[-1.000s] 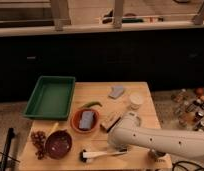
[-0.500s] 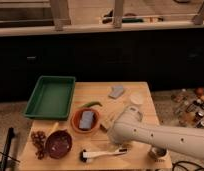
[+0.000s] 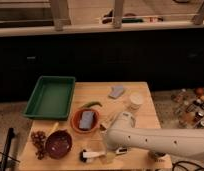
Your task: Place brush in purple bowl
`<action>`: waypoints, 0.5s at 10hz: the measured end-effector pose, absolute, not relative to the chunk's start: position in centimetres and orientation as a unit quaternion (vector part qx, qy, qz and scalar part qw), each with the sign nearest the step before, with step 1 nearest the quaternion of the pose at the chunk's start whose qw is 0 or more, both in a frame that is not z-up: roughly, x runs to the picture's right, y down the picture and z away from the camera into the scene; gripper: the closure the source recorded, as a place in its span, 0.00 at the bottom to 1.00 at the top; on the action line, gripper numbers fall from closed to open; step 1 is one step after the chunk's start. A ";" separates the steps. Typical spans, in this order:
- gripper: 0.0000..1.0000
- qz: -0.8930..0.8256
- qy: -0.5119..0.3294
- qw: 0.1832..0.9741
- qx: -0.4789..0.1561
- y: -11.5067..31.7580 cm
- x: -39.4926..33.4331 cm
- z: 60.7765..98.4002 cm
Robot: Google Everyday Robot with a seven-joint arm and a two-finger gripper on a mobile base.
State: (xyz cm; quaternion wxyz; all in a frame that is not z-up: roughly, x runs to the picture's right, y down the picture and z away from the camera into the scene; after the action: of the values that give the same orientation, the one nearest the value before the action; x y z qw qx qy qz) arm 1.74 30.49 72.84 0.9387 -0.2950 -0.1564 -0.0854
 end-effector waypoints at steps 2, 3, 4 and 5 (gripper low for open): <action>0.20 -0.120 -0.164 0.934 -0.294 31.4 0.7 72.9; 0.20 -0.130 -0.166 0.932 -0.294 31.6 0.4 73.0; 0.22 -0.139 -0.166 0.930 -0.297 32.0 0.4 73.3; 0.30 -0.146 -0.166 0.928 -0.299 32.6 0.2 73.9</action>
State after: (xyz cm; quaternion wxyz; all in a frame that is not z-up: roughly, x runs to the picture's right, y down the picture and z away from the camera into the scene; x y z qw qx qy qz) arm 0.23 32.55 73.88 0.9282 -0.2993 -0.1660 -0.1459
